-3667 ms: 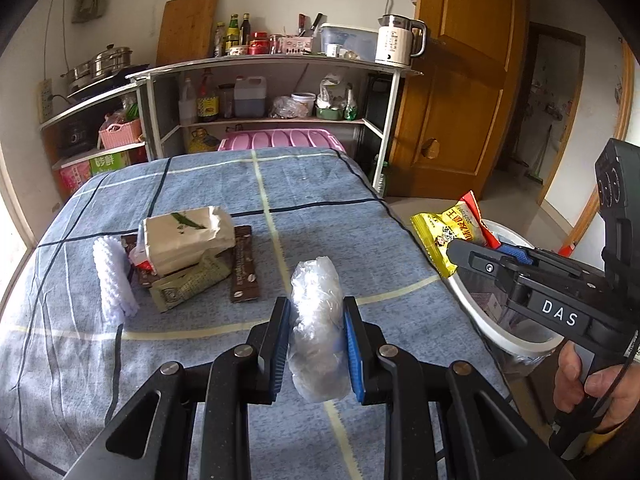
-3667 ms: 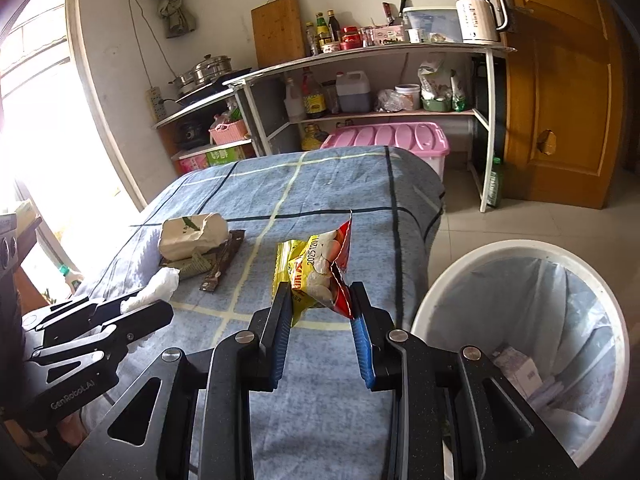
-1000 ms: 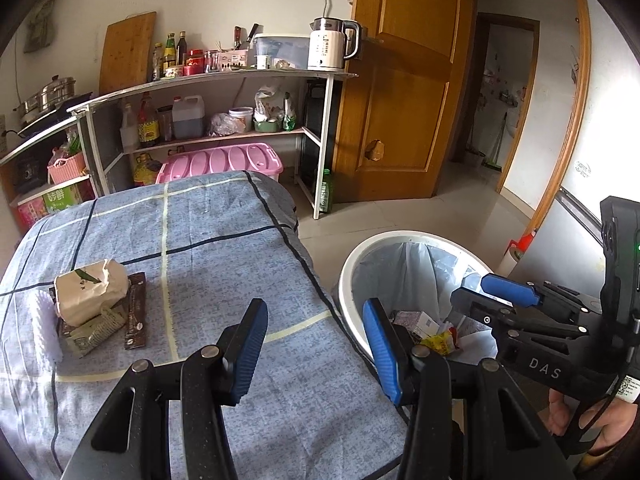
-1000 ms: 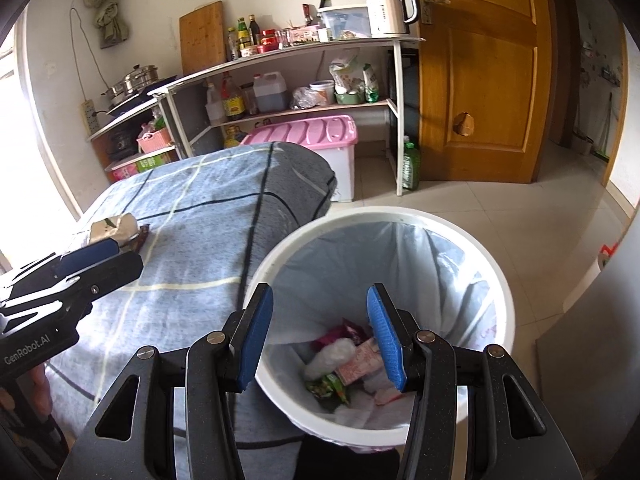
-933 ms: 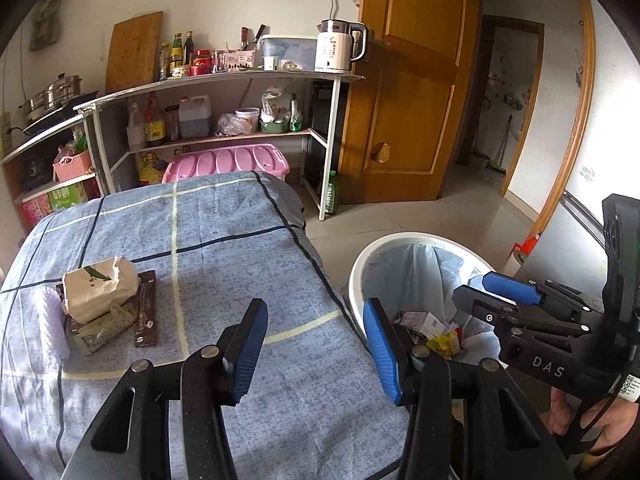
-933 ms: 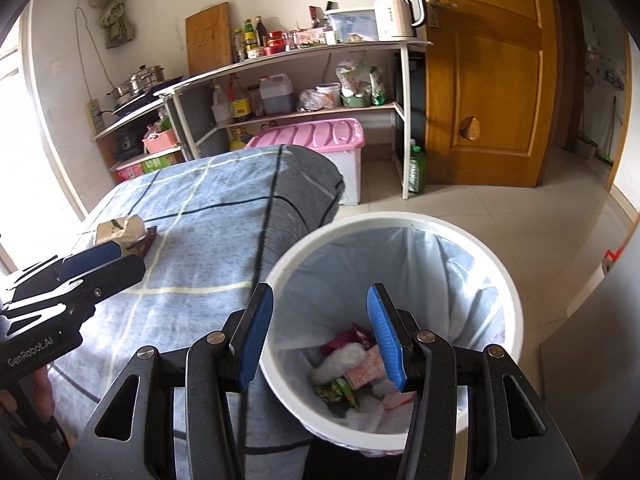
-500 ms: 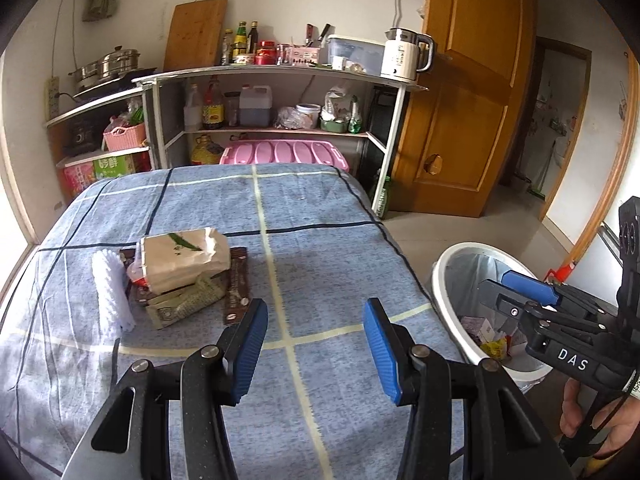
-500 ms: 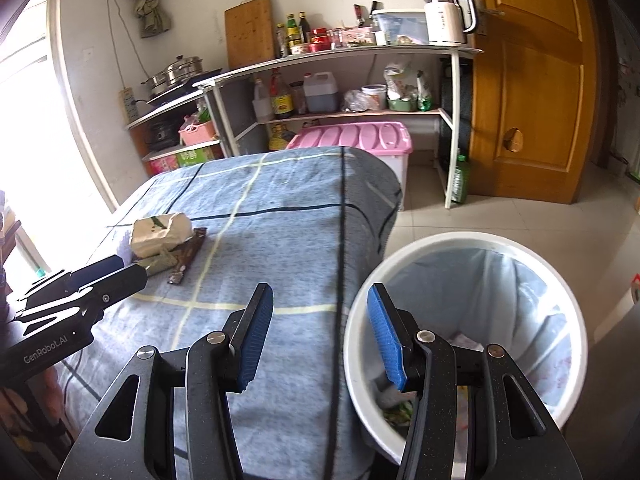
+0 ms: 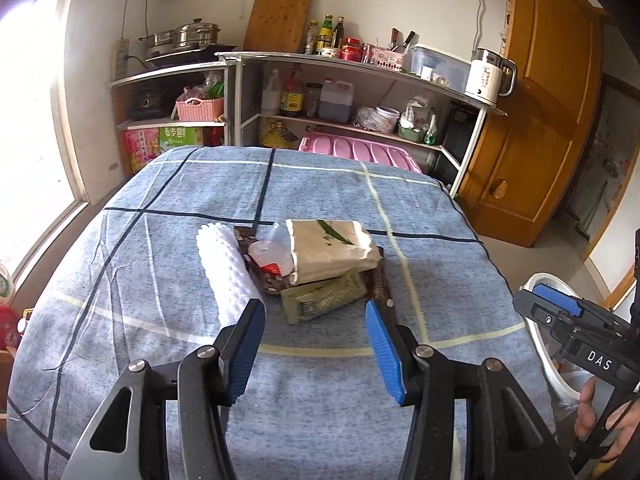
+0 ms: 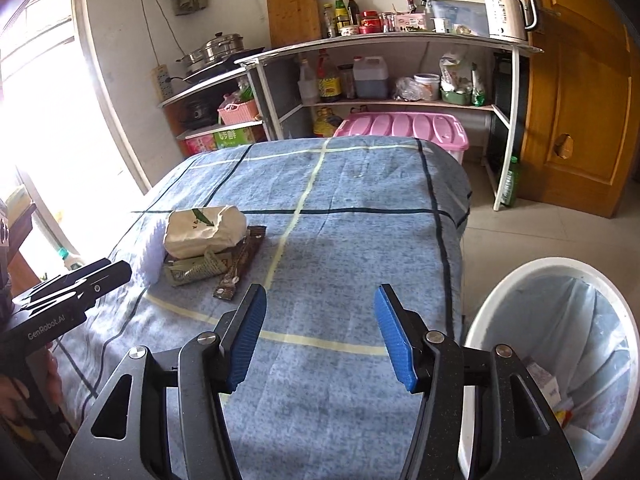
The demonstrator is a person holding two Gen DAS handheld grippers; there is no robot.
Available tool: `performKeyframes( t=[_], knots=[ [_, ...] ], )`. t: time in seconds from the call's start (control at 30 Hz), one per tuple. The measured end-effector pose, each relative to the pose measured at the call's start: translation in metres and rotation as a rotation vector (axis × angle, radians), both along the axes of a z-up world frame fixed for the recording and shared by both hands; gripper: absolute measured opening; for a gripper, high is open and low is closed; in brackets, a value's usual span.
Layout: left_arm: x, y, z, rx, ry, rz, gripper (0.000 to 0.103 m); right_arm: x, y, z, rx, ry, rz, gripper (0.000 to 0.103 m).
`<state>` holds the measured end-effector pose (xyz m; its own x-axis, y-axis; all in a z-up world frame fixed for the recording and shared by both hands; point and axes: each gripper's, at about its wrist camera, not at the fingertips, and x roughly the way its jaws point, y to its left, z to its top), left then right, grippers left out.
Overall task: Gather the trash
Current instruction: 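Move both open grippers back over the table toward the remaining trash, then grasp the beige paper bag with the right gripper while the left gripper grasps the long white foam net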
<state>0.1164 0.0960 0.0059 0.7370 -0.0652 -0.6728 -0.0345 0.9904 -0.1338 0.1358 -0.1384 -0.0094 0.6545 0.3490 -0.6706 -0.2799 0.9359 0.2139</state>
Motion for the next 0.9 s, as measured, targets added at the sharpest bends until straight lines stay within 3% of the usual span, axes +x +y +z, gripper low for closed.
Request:
performKeyframes(
  t=[0.3,0.9],
  knots=[
    [0.024,0.04,-0.017,-0.025,0.041,0.055,0.052,0.036,0.044,-0.009,0.014,0.031,0.098,0.057],
    [0.055,0.064,-0.048,-0.027,0.109,0.066,0.052,0.122,0.11,-0.024,0.118,0.066,0.284,0.061]
  ],
)
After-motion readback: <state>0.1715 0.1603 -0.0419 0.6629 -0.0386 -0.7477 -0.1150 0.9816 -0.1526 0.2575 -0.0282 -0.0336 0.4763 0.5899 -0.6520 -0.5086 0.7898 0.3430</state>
